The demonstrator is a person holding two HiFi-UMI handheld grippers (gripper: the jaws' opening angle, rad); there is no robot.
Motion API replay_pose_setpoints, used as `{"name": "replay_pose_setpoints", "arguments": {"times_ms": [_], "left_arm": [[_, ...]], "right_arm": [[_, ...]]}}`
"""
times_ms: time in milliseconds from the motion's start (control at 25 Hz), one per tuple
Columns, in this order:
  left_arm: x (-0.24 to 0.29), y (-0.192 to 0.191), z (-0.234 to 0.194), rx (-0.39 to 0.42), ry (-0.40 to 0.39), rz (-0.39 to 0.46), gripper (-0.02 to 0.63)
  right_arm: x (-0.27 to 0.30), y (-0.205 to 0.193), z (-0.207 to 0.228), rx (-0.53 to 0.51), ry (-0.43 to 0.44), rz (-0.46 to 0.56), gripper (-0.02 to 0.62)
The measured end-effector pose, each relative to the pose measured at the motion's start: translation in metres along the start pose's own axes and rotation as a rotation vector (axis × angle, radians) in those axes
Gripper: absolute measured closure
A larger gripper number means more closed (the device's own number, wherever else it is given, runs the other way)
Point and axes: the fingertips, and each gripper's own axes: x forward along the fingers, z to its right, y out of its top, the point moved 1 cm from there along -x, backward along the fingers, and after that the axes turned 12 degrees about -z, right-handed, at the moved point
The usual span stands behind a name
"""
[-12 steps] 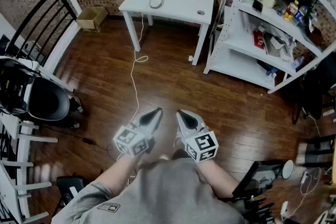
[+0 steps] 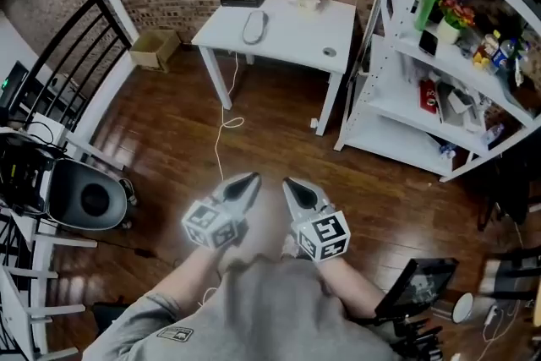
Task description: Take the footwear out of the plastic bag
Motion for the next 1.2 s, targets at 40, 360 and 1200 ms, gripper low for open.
{"name": "replay_pose_setpoints", "arguments": {"times_ms": [40,360,1200], "left_arm": [[0.01,0.005,-0.003,0.001,0.004,0.003,0.604],[0.062,0.027,-0.03,-0.027,0.041,0.006,0.604],[0.122,0.095,-0.217,-0.091,0.001,-0.01,0.604]], "right_arm": [[0.004,0.004,0.009,-0.005,0.006,0.0,0.583],[0.037,0.025,0.065,-0.009,0.04,-0.02,0.583],[0.213,0.083,0.119,0.024,-0.053,-0.095,0.583]]}}
